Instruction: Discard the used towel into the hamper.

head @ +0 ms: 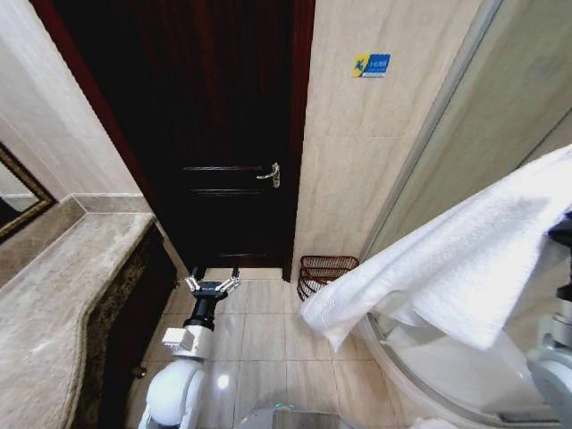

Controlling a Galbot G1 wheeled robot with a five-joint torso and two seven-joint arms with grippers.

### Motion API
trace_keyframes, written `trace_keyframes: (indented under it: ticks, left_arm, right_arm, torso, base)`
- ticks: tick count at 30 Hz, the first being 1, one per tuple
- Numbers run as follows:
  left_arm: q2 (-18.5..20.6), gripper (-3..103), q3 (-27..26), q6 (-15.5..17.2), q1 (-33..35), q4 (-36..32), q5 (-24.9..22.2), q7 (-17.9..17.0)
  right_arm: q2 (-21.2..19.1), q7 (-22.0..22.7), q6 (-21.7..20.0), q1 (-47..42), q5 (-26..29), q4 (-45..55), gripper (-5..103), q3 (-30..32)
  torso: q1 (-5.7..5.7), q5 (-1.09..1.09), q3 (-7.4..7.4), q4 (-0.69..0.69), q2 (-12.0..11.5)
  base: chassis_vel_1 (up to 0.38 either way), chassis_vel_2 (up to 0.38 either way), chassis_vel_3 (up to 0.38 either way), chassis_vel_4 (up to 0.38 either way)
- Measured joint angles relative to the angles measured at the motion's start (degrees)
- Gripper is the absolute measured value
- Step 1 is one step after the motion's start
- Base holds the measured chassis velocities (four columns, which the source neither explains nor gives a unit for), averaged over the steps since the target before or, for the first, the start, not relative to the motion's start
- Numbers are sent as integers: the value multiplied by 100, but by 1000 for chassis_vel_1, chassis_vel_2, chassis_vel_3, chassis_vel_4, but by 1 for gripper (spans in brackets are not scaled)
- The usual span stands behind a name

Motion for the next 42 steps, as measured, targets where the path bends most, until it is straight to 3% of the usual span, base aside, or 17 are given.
trace_keyframes:
  ticks: [12, 21, 29, 42]
  left_arm:
    - [0, 100, 0, 0, 0, 0, 0, 0]
    - [0, 100, 0, 0, 0, 0, 0, 0]
    - [0, 100, 0, 0, 0, 0, 0, 0]
    - [0, 100, 0, 0, 0, 0, 0, 0]
  right_arm:
    - [-821, -80, -295, 1028, 619, -201, 5, -456]
    - [-973, -143, -302, 2040, 676, -695, 5, -1195]
    - [-939, -204, -244, 2187, 622, -974, 5, -1128]
    - [-1086, -409, -289, 2835, 627, -1496, 5, -1745]
  torso:
    - [0, 0, 0, 0, 0]
    - [1, 0, 0, 2, 0]
    - [0, 1, 0, -2, 0]
    - [0, 0, 0, 0, 0]
  base:
    - [0, 0, 0, 0]
    - [0, 0, 0, 0]
    - [0, 0, 0, 0]
    - [0, 0, 0, 0]
